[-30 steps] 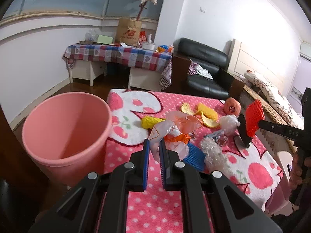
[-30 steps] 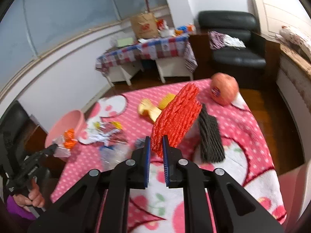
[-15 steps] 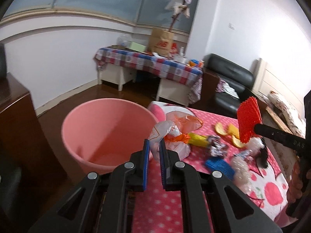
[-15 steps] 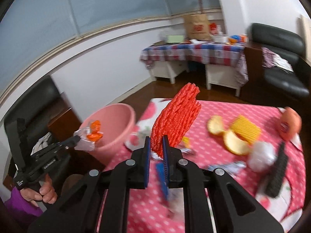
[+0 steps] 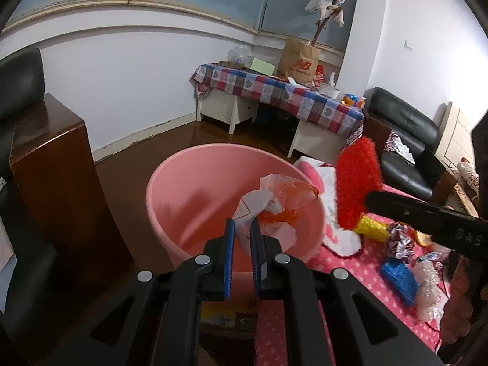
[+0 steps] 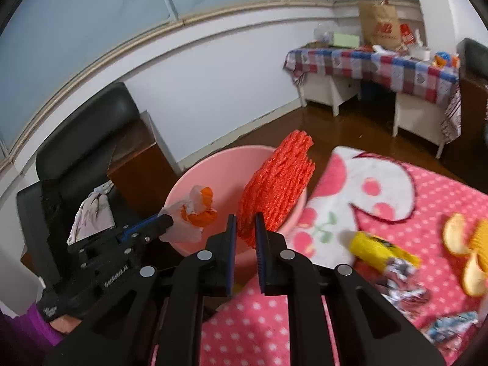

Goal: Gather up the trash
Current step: 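Carry both items over the pink bin and open both tools to drop them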

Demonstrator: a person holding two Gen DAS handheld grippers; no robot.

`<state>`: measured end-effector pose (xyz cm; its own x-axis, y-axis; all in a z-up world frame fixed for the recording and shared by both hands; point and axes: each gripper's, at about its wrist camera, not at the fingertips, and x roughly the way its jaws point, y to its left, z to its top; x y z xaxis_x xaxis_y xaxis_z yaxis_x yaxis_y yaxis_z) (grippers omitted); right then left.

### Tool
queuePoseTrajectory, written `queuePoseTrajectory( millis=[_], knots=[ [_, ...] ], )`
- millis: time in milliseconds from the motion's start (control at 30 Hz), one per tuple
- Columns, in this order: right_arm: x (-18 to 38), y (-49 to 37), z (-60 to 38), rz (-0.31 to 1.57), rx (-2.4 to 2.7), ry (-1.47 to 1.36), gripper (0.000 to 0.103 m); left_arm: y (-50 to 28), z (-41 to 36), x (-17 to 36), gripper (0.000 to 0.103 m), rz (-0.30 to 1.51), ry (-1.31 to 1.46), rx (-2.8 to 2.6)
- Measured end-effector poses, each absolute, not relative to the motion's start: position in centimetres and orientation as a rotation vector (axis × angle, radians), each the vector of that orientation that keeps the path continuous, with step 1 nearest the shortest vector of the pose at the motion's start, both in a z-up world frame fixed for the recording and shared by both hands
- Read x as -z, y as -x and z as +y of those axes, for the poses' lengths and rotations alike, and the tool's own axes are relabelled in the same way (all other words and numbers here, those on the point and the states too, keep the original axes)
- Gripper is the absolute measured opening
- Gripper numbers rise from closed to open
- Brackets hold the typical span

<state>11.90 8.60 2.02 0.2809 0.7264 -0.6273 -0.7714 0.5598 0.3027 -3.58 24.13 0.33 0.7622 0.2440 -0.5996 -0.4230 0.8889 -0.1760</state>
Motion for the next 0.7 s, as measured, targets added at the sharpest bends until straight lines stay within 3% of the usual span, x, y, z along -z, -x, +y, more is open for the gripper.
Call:
queuePoseTrajectory(
  millis=[367,567,700],
  knots=[
    [0.5,-12.3,11.9,0.878,-1.058,0.109,0.013,2.8,25.2,1.5,0.013,0.65,0.327,-0.4],
    [0.9,-12.4,11.9,0.892,-1.045,0.11,0.032,2.6,25.3,1.7,0.033,0.656,0.33,-0.408],
    [0.8,-12.4,11.6,0.895,-1.041,0.1,0.033,2.7,25.1,1.5,0.033,0.651,0.329,-0.409]
  ],
)
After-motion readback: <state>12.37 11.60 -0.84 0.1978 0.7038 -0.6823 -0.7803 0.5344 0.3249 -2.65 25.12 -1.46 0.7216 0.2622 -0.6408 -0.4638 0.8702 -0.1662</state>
